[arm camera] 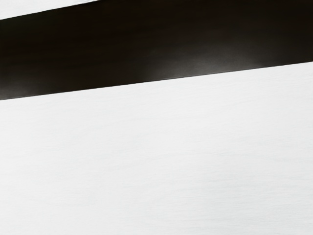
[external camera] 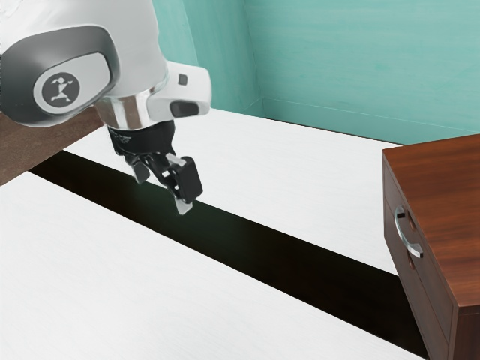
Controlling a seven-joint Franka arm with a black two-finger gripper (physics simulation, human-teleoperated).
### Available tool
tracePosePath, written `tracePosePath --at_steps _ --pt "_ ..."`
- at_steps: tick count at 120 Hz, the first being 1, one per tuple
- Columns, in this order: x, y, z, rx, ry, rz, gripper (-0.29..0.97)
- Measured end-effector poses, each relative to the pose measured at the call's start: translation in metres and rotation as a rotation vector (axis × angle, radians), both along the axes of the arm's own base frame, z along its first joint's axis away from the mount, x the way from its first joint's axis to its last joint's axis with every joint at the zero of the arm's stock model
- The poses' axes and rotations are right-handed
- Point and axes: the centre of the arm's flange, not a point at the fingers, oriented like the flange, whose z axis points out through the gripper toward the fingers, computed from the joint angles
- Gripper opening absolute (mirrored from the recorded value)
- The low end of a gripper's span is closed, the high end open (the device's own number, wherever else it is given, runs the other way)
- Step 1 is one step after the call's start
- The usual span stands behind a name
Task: Pull the drawer handle with one arm to open the drawer
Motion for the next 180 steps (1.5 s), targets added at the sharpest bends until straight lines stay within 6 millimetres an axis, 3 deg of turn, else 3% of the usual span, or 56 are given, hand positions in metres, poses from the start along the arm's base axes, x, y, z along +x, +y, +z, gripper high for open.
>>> tracePosePath --at_steps 14,33,44,64,74,90,118,156,180 --pt "0.004 -0.004 0.0 -0.019 -0.031 0.014 0.68" --pt "0.01 -0.004 -0.042 -0.044 -0.019 0.055 0.68" --pt "0.012 -0.002 -0.042 -0.094 -0.054 0.117 0.68" --pt "0.018 0.01 -0.042 -0.378 -0.069 0.356 0.68" --pt "0.008 0.001 -0.056 -0.495 -0.071 0.454 0.68" --pt "0.0 -0.01 -0.061 -0.614 -0.098 0.58 0.68" --pt "0.041 -0.043 -0.075 -0.729 -0.109 0.714 0.68" --pt "0.055 -0.103 -0.102 -0.748 -0.068 0.766 0.68" --pt "0.063 -0.113 -0.11 -0.767 -0.079 0.808 0.68"
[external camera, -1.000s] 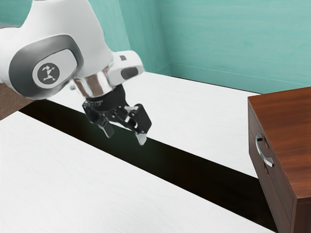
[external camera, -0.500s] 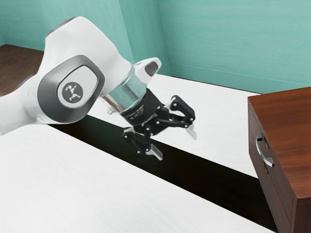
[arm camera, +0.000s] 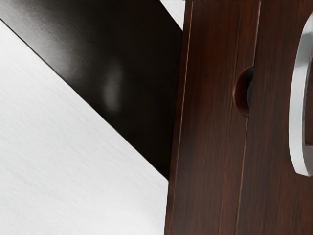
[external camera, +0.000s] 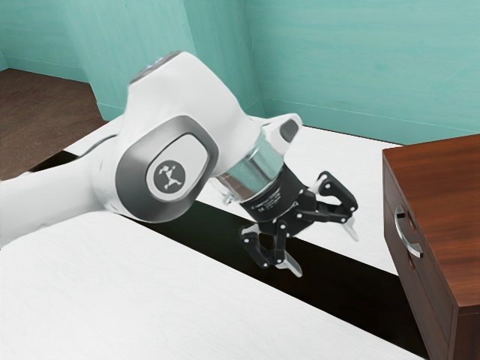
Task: Pull the drawer handle with one arm to open the drawer
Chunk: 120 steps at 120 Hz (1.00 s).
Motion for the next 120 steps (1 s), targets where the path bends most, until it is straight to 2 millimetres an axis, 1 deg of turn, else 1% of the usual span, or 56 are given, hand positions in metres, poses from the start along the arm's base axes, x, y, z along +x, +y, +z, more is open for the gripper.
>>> tracePosePath --at_steps 15,39,52,71,95,120 --pt "0.015 0.004 -0.008 -0.016 -0.004 0.039 0.68" --pt "0.026 0.003 -0.017 0.005 -0.024 0.047 0.68" --pt "0.029 0.0 -0.021 0.022 -0.038 0.034 0.68" --pt "0.033 -0.009 -0.016 0.03 -0.065 0.013 0.68" --pt "0.04 -0.02 -0.021 0.025 -0.071 -0.008 0.68" --pt "0.043 -0.025 -0.022 0.022 -0.095 -0.016 0.68"
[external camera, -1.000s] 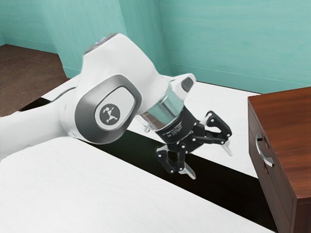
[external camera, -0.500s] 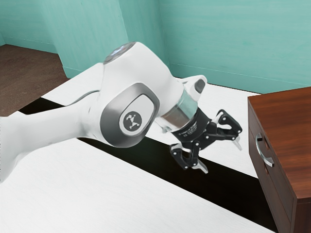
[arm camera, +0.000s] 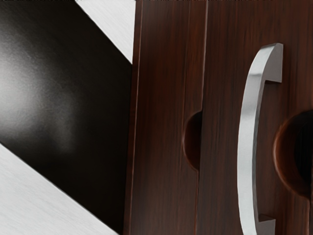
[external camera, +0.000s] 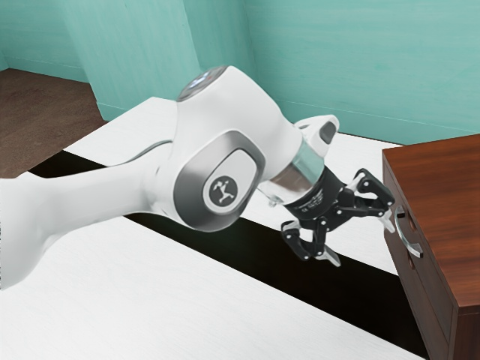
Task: Pull the drawer handle with one arm to open the drawer
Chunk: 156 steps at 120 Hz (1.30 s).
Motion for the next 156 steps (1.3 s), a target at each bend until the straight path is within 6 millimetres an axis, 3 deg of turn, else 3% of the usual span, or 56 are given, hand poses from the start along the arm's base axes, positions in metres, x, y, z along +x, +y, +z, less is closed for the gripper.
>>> tracePosePath --at_steps 19,51,85,127,156 --pt "0.007 0.002 -0.007 -0.026 -0.014 0.02 0.68" --pt "0.022 0.023 -0.021 -0.08 -0.017 0.089 0.68" --pt "0.023 0.002 -0.031 -0.093 -0.026 0.066 0.68" --pt "0.034 0.006 -0.051 -0.086 -0.011 0.082 0.68" --pt "0.034 0.01 -0.052 -0.079 -0.011 0.085 0.68"
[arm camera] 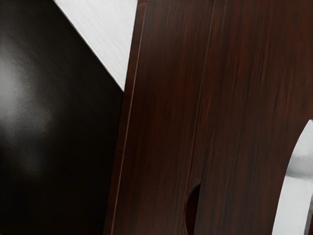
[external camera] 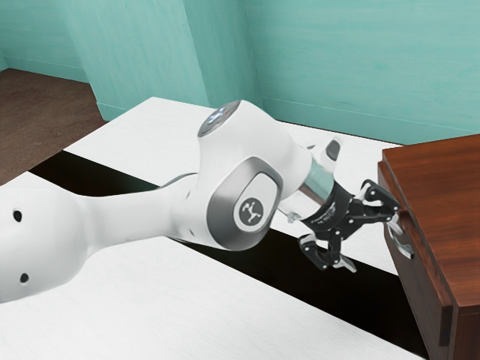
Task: Pull the drawer handle with one arm to open the drawer
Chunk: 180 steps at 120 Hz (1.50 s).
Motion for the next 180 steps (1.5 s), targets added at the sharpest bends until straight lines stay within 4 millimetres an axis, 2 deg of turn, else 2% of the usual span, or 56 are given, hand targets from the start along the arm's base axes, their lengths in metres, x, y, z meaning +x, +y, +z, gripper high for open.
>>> tracePosePath --at_steps 46,66,153,180 --pt "-0.004 0.009 0.0 0.01 0.016 0.004 0.68" --pt "-0.012 0.017 0.0 0.017 0.026 0.013 0.68" --pt "-0.061 0.059 0.005 0.045 0.044 0.069 0.68" --pt "-0.082 0.079 0.006 0.052 0.05 0.095 0.68"
